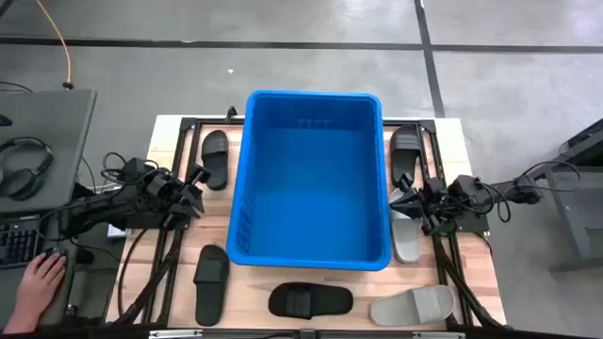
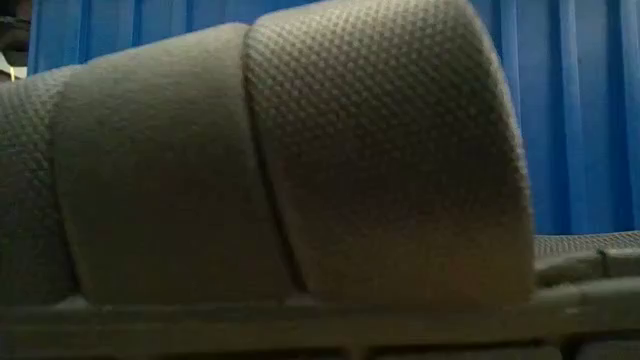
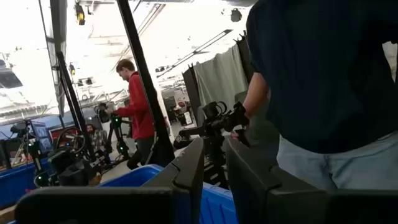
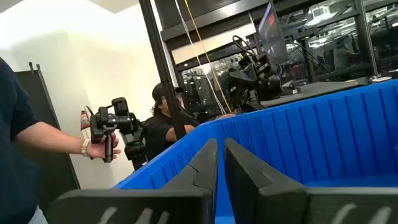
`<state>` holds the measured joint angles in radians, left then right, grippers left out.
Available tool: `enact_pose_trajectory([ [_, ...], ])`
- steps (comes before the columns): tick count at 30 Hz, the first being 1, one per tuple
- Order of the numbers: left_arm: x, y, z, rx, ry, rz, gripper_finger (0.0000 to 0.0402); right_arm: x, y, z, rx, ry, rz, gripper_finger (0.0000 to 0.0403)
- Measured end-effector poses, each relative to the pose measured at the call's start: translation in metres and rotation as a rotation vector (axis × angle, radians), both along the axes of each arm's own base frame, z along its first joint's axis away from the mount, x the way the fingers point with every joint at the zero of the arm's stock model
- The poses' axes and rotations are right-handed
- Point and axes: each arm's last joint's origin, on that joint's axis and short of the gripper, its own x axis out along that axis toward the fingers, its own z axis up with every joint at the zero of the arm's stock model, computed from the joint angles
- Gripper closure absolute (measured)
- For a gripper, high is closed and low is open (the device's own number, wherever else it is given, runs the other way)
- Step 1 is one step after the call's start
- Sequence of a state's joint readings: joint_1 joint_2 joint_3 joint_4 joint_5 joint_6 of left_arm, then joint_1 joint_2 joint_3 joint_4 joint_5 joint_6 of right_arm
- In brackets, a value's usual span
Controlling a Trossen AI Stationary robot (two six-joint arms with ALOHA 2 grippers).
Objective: Pick and place slides into bin
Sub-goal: Put the black slide into the blue container
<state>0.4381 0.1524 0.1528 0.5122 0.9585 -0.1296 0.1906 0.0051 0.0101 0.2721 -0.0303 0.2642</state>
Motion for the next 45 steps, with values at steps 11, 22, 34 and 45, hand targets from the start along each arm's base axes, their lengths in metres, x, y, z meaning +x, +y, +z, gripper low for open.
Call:
enact_pose_trajectory([
  [11,0.000,0.003,0.003,-0.166,0.014,0.075,0.0341,-0.004,-0.001,0.012,0.115,-0.114,0.032,0.0384],
  [22,-0.006,0.011,0.019,-0.884,-0.047,0.083,0.0341,-0.020,-0.012,0.048,0.516,-0.328,-0.079,0.0382],
  [34,-0.019,0.012,0.070,-0.963,-0.276,0.209,0.0341,-0.039,-0.025,0.111,0.690,-0.431,-0.401,0.0382],
  [45,0.009,0.021,0.139,-0.853,-0.179,0.155,0.0342,-0.004,-0.020,0.167,0.578,-0.306,-0.533,0.0382],
])
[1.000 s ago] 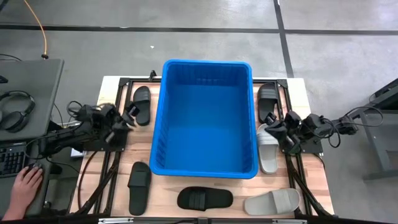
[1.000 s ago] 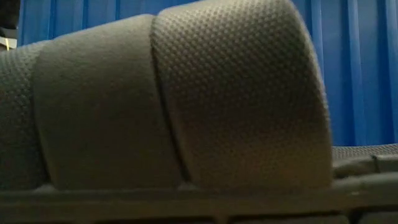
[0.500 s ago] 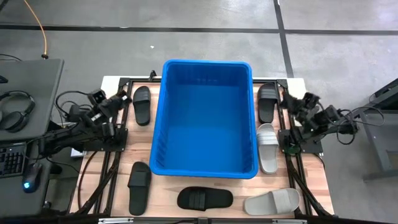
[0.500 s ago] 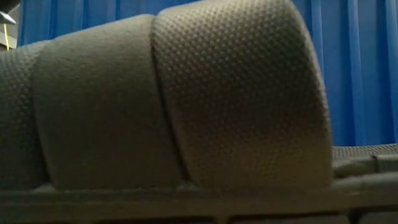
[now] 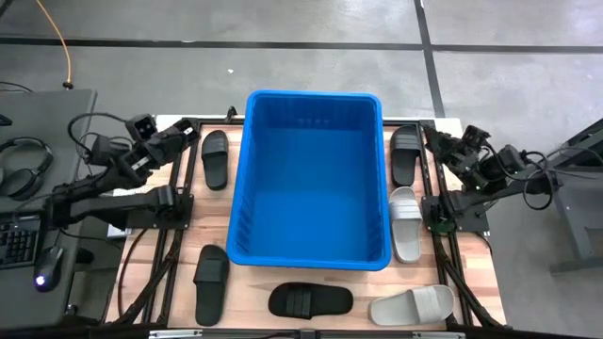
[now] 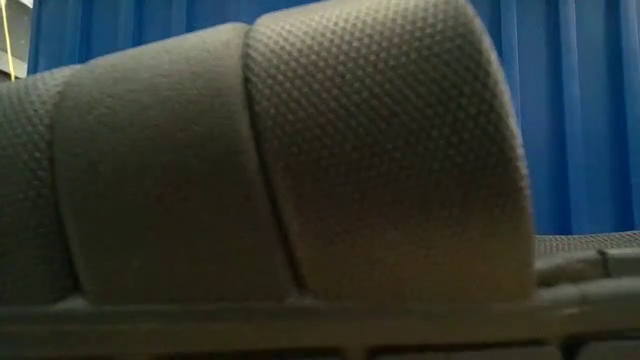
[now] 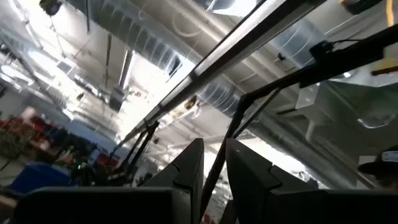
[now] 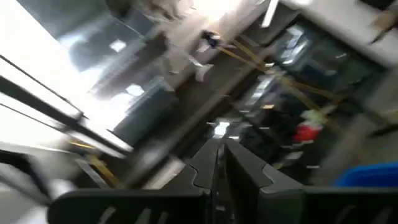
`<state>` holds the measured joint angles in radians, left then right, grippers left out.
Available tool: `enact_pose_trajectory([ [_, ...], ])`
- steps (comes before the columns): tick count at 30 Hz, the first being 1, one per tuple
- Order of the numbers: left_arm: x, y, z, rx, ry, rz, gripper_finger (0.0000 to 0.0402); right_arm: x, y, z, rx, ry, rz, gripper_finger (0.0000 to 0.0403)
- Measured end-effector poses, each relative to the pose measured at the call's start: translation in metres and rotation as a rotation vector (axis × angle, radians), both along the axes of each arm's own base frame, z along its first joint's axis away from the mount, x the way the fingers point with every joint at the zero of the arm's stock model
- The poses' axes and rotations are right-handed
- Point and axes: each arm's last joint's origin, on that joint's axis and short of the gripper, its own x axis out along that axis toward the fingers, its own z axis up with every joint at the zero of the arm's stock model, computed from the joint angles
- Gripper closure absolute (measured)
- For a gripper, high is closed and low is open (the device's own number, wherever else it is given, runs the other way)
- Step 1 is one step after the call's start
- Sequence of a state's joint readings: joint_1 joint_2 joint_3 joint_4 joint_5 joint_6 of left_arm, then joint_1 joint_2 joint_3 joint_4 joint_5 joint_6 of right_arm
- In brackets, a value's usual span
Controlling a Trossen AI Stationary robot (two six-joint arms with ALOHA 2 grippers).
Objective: Pick and place slides into bin
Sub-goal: Put the black slide into the blue container
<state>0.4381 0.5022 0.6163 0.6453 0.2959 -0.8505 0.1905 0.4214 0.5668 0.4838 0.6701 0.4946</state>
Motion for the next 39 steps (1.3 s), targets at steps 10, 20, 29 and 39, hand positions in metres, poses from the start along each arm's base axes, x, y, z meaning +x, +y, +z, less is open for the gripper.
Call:
enact_pose_trajectory([
  [10,0.014,0.012,0.008,-0.159,0.067,0.138,0.0342,0.009,-0.001,0.034,0.044,0.218,-0.111,0.0383],
  [20,0.014,0.017,-0.001,-0.324,0.131,0.219,0.0341,0.004,-0.002,0.039,0.044,0.266,-0.102,0.0402],
  [29,0.019,0.027,-0.013,-0.601,0.128,0.388,0.0341,0.005,-0.001,0.039,0.035,0.262,-0.064,0.0399],
  [39,0.012,0.033,-0.053,-1.038,0.232,0.659,0.0341,0.006,0.001,0.040,-0.003,0.253,0.025,0.0402],
])
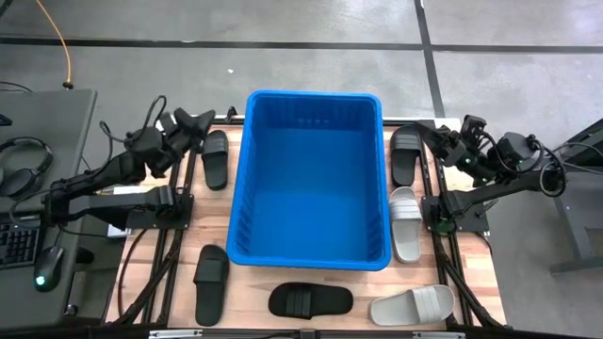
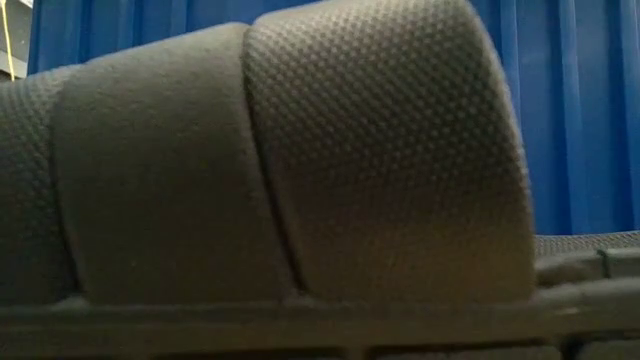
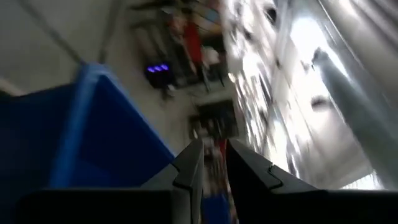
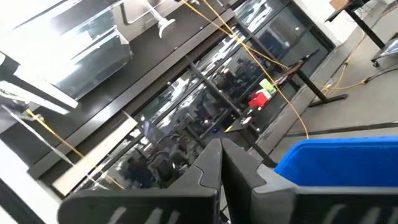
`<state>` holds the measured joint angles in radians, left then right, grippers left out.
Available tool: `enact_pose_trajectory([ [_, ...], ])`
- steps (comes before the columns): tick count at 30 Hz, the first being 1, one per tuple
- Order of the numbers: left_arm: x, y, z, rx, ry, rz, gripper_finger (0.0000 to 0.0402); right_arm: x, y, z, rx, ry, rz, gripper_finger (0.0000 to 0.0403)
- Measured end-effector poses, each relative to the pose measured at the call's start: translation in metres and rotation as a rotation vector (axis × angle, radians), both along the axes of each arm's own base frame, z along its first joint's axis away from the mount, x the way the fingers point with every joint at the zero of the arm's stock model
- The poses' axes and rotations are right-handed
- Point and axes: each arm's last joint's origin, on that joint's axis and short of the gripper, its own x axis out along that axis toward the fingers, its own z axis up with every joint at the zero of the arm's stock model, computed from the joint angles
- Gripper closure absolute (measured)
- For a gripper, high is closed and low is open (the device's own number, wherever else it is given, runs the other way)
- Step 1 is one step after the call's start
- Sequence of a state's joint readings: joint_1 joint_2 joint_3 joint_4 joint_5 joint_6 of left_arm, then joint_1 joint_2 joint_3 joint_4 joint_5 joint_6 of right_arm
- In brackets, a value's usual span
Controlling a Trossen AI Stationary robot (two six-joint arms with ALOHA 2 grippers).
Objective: Pick and place slides into bin
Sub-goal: Put the black slide into the blue container
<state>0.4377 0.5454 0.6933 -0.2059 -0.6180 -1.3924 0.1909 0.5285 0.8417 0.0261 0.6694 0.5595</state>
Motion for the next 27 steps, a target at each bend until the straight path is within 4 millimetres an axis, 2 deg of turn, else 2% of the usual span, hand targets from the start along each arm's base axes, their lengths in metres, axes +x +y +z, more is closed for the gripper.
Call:
enact_pose_trajectory([
  [4,0.000,0.001,-0.015,-0.083,0.108,0.049,0.0341,0.000,0.001,0.000,-0.022,0.006,0.020,0.0401],
  [9,0.006,0.005,-0.035,-0.242,0.161,0.123,0.0341,0.000,0.001,0.000,-0.057,0.022,0.019,0.0401],
  [13,0.013,0.008,-0.055,-0.334,0.348,0.151,0.0341,-0.001,0.001,0.000,-0.063,0.021,0.017,0.0400],
  [15,0.016,0.010,-0.063,-0.403,0.363,0.184,0.0341,-0.001,0.001,0.000,-0.070,0.024,0.014,0.0401],
  [23,0.026,0.015,-0.084,-0.497,0.516,0.248,0.0341,-0.003,0.000,0.001,-0.179,0.078,-0.021,0.0402],
  [27,0.035,0.018,-0.089,-0.521,0.512,0.233,0.0341,-0.003,0.000,0.000,-0.204,0.099,-0.028,0.0402],
])
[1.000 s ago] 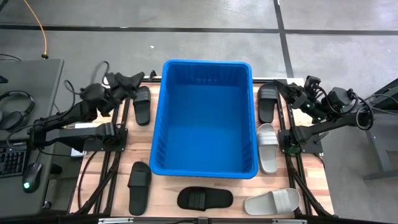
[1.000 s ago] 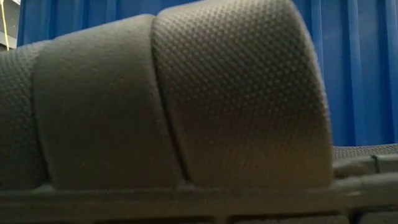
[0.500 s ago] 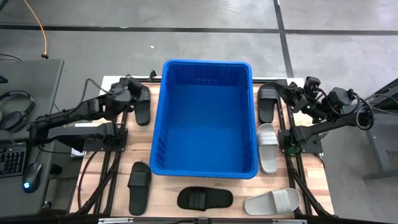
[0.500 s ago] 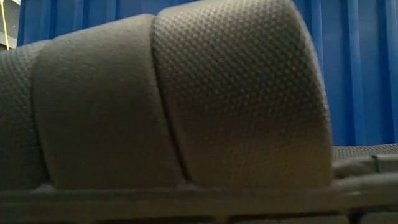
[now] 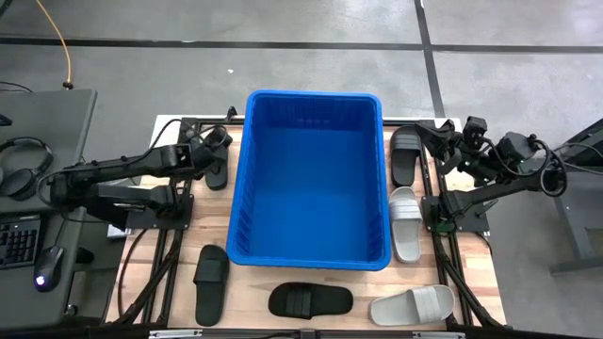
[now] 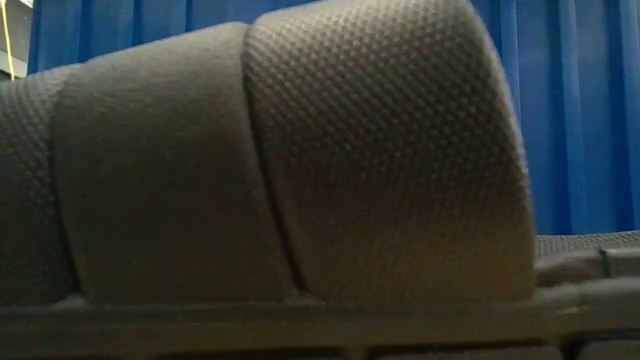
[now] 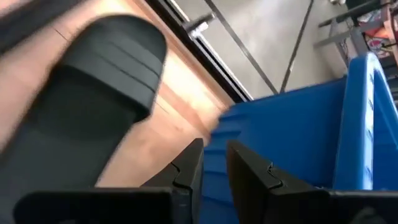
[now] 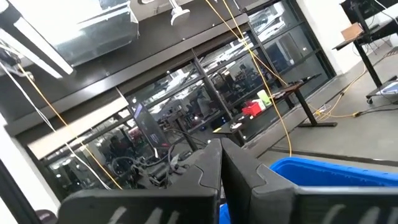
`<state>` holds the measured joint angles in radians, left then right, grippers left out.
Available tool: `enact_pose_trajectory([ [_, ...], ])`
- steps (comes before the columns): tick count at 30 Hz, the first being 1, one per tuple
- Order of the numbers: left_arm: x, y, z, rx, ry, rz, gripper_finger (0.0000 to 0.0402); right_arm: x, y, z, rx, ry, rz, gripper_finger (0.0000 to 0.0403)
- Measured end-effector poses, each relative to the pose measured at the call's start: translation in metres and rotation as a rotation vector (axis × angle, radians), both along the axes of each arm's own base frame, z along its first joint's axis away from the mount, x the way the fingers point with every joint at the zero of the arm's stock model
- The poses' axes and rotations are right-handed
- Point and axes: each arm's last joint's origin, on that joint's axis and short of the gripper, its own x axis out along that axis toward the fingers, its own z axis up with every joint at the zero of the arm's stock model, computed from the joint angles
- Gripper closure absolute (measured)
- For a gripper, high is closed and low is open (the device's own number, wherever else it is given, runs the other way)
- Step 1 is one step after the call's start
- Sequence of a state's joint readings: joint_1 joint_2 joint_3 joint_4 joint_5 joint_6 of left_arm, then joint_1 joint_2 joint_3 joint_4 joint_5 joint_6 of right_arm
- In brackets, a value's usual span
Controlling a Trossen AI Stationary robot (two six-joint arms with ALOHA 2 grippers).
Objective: Pick and place slides into bin
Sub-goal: Put the black slide into the blue container
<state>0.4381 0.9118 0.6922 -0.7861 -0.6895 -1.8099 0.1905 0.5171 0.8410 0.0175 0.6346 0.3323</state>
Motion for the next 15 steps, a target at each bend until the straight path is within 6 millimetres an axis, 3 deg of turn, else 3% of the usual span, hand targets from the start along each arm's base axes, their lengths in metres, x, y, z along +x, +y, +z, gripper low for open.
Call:
enact_pose_trajectory([
  [9,0.009,0.000,-0.007,-0.111,0.054,-0.165,0.0341,0.000,0.000,0.000,0.004,-0.002,0.001,0.0402],
  [15,0.014,0.002,-0.015,-0.149,0.040,-0.100,0.0341,0.000,0.000,0.000,0.005,-0.001,0.002,0.0402],
])
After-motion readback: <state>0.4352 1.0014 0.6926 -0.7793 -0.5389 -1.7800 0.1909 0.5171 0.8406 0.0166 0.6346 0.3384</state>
